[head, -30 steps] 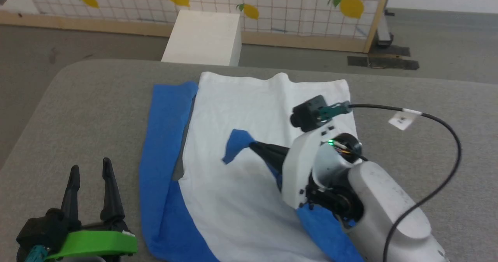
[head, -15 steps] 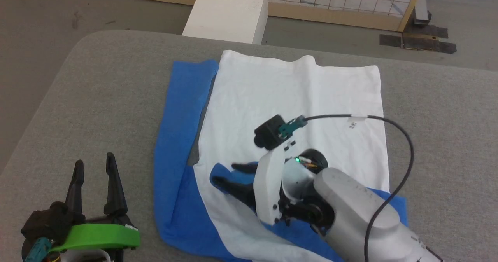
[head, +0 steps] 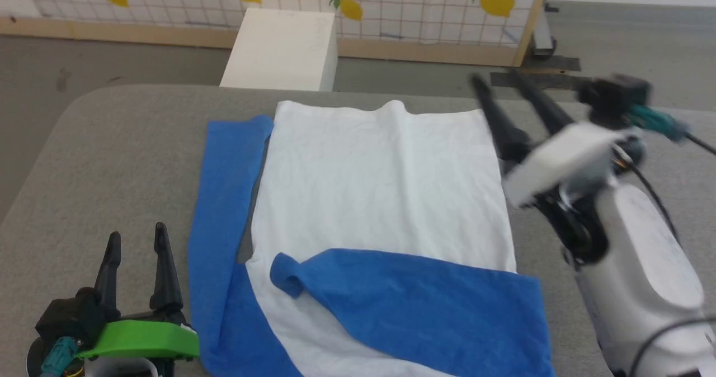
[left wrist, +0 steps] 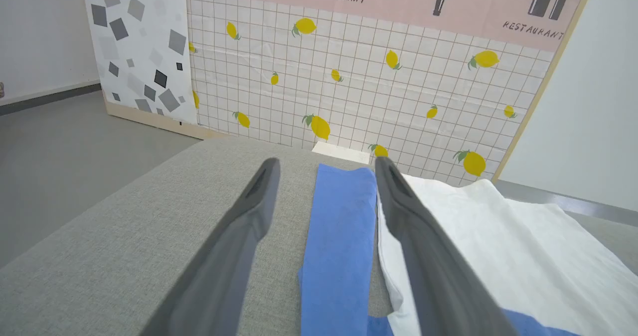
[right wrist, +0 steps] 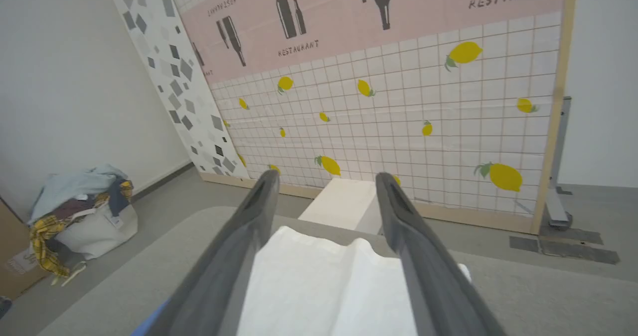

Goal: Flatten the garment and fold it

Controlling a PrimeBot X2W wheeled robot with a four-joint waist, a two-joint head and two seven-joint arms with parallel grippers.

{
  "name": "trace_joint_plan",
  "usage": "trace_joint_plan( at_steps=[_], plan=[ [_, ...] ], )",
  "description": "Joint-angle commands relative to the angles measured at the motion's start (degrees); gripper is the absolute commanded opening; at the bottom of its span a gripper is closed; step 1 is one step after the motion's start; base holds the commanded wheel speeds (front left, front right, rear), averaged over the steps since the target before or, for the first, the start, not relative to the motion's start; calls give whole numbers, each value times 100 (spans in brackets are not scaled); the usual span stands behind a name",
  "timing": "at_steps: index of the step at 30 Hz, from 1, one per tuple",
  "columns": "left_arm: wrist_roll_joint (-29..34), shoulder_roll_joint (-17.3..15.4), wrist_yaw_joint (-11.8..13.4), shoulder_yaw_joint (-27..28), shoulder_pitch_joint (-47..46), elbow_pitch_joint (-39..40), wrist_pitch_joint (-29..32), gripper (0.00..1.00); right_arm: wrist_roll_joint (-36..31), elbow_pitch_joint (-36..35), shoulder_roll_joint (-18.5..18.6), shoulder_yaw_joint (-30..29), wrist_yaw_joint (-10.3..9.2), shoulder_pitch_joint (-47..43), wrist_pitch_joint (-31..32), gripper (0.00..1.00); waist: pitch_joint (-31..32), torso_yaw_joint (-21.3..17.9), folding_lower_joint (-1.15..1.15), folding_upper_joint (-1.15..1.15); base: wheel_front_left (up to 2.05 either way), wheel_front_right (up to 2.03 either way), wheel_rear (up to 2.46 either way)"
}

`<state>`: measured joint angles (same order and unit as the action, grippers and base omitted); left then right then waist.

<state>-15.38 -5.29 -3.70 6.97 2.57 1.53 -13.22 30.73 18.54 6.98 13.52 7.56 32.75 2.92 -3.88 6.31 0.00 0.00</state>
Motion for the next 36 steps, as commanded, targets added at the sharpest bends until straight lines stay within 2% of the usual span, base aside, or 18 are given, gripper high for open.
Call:
trace_joint_plan(
  at_steps=[1,6,11,14,18,22,24,28,36],
  plan=[
    [72,-34,44,2,-17,-1,14,100,-252,-145,3,-214,-8,-329,-123,100,219,-241,0,0,0,0,0],
    [95,-17,101,-68,19,-24,56,100,-1265,-890,-134,-1368,-8,-1562,-591,100,320,-394,0,0,0,0,0],
    [72,16,156,-133,18,-96,85,100,-1873,-1287,-337,-1882,-8,-2620,-751,100,341,-435,0,0,0,0,0],
    [40,33,201,-155,-4,-159,131,100,-2013,-1409,-394,-1992,-8,-3063,-777,100,313,-436,0,0,0,0,0],
    [-27,38,224,-192,-180,-294,271,100,-1723,-1502,-407,-2086,-8,-3290,-864,100,206,-406,0,0,0,0,0],
    [-111,-66,133,-281,-778,-580,588,100,-1557,-1630,-409,-2167,-8,-3281,-934,100,-26,-344,0,0,0,0,0],
    [-230,-162,48,-308,-1271,-829,868,100,-1528,-1725,-409,-2194,-8,-3200,-920,100,-208,-322,0,0,0,0,0],
    [-436,-556,-108,-335,-2460,-1553,1648,100,-1517,-1984,-409,-2207,-8,-2955,-846,100,-661,-354,0,0,0,0,0],
    [-944,-1480,-249,-304,-4773,-2773,3782,100,-1501,-2513,-410,-2244,-8,-2402,-720,100,-1851,-668,0,0,0,0,0]
  ],
)
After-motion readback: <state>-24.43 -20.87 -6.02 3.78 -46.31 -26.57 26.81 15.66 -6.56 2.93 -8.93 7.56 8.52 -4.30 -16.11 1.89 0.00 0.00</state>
